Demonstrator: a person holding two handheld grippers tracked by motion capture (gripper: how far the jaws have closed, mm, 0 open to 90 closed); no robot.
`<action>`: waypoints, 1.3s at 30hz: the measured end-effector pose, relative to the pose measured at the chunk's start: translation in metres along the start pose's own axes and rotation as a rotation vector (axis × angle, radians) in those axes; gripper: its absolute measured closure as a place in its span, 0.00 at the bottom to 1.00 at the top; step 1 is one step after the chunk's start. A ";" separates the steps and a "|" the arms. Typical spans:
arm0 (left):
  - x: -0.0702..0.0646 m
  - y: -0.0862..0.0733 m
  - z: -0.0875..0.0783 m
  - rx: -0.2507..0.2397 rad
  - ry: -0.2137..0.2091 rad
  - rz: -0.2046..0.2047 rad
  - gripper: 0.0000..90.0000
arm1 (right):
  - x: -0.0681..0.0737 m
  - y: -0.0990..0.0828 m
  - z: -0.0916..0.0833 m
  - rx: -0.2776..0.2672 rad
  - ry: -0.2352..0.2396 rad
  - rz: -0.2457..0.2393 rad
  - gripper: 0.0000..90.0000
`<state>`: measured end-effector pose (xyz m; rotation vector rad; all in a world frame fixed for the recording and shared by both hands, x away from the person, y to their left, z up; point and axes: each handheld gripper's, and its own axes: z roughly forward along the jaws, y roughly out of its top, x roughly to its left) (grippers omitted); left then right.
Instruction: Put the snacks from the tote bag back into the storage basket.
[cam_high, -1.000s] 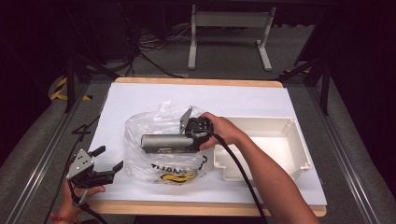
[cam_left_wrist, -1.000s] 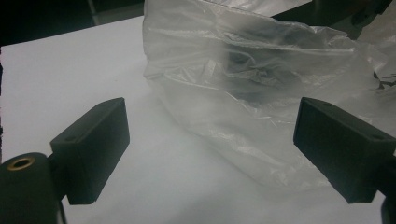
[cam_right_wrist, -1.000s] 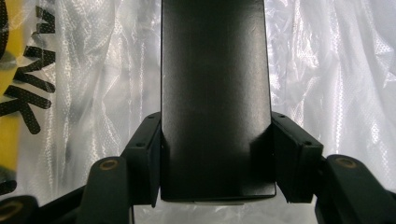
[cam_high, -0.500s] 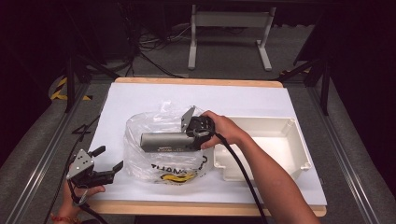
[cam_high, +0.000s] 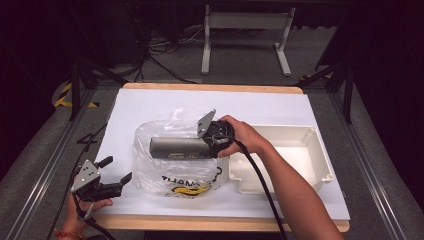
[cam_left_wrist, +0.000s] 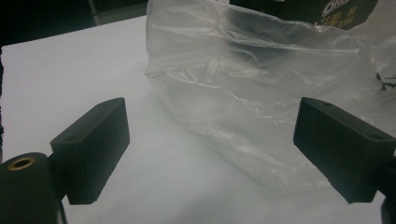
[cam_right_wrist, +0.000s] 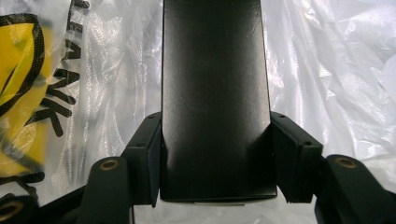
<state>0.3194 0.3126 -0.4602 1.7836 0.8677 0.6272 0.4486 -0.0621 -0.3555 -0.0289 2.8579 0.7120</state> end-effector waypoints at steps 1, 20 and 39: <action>0.000 0.000 0.000 0.001 0.000 0.000 0.13 | 0.000 0.000 -0.002 0.001 0.004 -0.002 0.48; 0.000 0.000 0.000 0.003 -0.002 0.002 0.13 | 0.004 -0.006 -0.030 -0.020 -0.008 -0.033 0.48; 0.000 0.000 0.000 0.000 -0.005 -0.004 0.13 | 0.006 -0.031 -0.066 -0.039 -0.034 -0.027 0.48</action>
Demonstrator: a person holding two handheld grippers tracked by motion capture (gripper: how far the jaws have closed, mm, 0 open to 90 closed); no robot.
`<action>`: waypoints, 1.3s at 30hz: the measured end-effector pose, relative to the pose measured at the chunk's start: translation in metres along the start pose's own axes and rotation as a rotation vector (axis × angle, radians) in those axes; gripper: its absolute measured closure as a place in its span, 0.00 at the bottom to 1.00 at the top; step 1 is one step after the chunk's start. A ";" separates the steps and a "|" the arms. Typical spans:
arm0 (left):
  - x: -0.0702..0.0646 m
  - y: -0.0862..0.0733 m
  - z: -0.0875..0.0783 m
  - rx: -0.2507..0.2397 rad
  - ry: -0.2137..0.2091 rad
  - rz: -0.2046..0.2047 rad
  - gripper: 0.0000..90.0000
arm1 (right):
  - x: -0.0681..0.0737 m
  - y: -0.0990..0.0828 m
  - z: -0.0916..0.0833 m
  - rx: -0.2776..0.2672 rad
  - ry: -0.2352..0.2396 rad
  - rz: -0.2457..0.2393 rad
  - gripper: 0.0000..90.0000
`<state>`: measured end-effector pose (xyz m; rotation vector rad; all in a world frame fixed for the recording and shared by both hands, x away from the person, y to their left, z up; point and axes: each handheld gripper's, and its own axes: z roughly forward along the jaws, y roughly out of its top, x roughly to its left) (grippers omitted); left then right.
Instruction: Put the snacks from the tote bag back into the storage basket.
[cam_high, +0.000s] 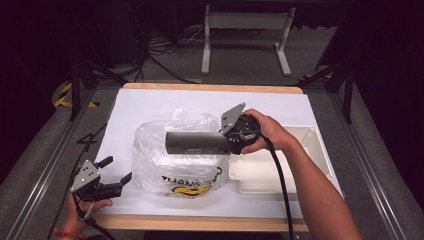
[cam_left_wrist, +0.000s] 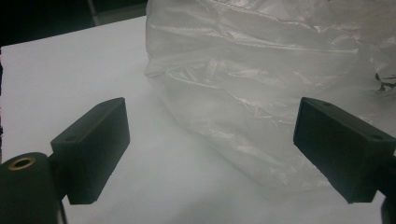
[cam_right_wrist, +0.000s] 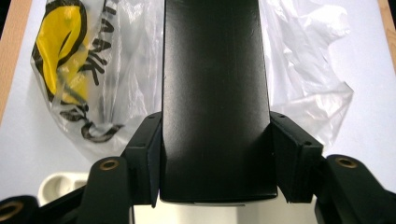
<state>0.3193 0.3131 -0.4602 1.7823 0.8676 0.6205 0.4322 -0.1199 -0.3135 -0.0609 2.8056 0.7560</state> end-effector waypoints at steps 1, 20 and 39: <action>0.000 0.000 0.000 0.000 -0.001 -0.001 0.13 | 0.000 -0.002 -0.002 -0.001 0.000 0.003 0.48; 0.001 0.000 -0.001 -0.008 0.001 -0.009 0.13 | 0.004 -0.026 -0.036 0.012 -0.053 0.025 0.48; 0.001 0.000 0.000 -0.004 0.004 -0.012 0.13 | 0.008 -0.060 -0.061 0.025 -0.076 0.072 0.48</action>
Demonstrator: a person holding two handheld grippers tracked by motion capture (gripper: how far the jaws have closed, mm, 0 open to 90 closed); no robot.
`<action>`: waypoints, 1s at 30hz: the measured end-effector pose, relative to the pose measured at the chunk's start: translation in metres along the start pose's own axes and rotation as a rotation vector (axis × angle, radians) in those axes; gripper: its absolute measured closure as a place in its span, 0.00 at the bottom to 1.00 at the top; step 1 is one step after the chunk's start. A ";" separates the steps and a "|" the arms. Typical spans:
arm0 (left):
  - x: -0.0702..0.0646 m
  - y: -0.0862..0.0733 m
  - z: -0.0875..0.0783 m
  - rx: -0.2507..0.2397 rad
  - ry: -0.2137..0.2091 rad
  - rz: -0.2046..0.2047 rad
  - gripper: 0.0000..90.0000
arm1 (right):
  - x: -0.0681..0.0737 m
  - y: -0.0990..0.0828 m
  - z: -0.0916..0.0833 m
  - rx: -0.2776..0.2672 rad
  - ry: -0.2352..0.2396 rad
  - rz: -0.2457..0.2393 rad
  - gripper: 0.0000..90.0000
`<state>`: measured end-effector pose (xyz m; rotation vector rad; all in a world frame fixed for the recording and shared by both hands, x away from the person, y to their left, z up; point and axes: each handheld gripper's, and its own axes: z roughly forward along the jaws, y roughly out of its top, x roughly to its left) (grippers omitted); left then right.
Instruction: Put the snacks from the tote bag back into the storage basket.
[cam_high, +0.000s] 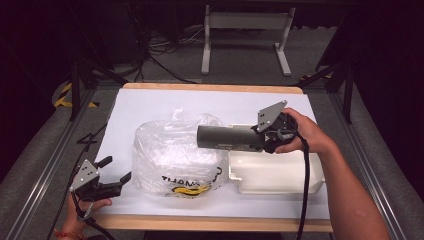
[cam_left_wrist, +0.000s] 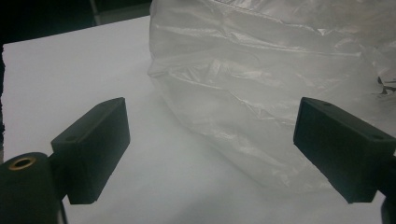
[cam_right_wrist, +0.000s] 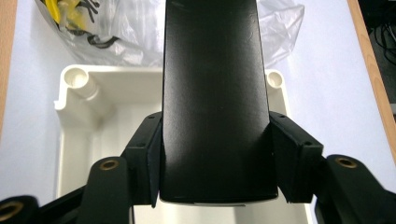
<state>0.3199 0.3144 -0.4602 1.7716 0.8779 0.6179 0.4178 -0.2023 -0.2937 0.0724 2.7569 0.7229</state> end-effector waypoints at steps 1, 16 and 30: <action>0.000 0.000 0.000 0.001 0.000 0.000 0.13 | 0.000 -0.001 -0.001 0.000 -0.001 0.000 0.48; 0.000 0.001 0.000 0.017 -0.002 0.004 0.13 | 0.000 -0.032 -0.018 0.001 0.001 0.029 0.48; 0.000 0.000 0.000 0.010 -0.001 0.002 0.13 | 0.001 -0.067 -0.036 -0.006 -0.002 0.075 0.48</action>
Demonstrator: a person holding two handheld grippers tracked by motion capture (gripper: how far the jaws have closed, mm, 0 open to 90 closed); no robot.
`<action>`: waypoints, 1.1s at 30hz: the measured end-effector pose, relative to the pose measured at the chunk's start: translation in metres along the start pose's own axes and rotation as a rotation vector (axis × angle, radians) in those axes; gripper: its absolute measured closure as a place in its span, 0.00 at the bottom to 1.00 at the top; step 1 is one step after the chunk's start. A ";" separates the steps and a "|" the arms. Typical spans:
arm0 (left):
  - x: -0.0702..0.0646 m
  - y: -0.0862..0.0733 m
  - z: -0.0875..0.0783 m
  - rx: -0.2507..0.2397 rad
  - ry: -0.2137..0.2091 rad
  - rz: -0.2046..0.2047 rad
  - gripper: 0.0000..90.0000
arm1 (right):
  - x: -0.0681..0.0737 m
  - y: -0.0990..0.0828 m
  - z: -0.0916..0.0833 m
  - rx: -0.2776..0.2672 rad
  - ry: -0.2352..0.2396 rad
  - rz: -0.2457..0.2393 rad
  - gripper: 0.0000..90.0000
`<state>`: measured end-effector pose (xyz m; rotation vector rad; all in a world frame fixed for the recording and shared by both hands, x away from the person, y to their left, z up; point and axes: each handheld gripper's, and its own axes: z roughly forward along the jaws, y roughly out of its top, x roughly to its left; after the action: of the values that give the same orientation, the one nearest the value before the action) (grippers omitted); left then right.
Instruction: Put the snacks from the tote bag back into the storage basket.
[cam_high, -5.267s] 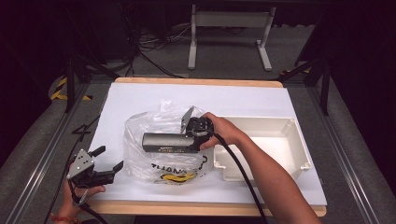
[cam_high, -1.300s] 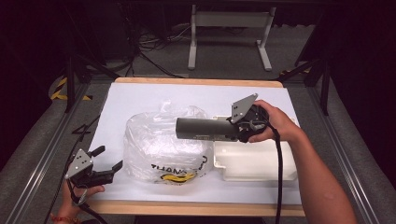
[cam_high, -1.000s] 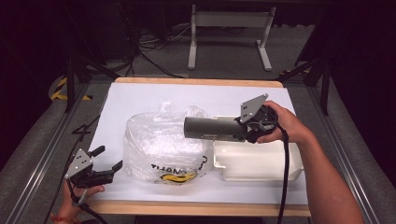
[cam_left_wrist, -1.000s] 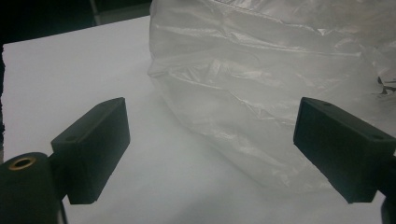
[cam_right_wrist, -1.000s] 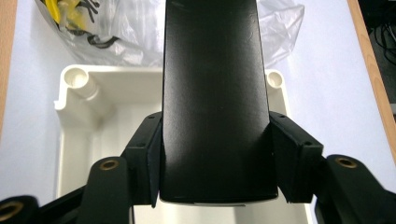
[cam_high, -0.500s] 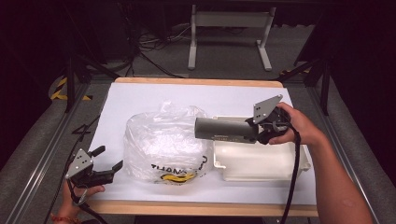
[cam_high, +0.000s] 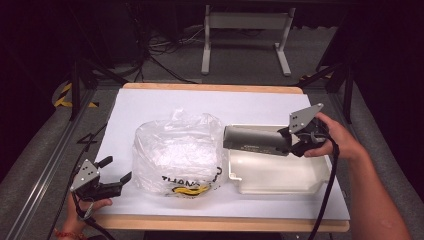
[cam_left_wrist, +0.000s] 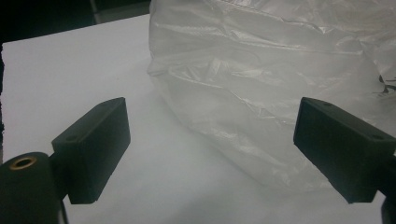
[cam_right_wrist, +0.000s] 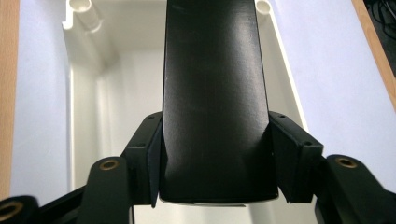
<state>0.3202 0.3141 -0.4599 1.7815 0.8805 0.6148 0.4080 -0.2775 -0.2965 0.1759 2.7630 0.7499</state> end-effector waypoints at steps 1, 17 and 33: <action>0.000 0.000 0.000 0.000 0.000 -0.001 0.13 | 0.000 -0.003 -0.002 0.001 -0.003 0.001 0.48; 0.000 0.000 0.001 0.004 0.002 -0.001 0.13 | 0.002 -0.027 -0.003 0.038 0.053 0.006 0.48; 0.000 0.000 0.001 0.004 -0.001 -0.002 0.13 | -0.003 -0.030 0.023 0.140 0.137 -0.027 0.48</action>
<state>0.3208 0.3133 -0.4601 1.7841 0.8831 0.6117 0.4165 -0.2931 -0.3304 0.1191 2.9429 0.5821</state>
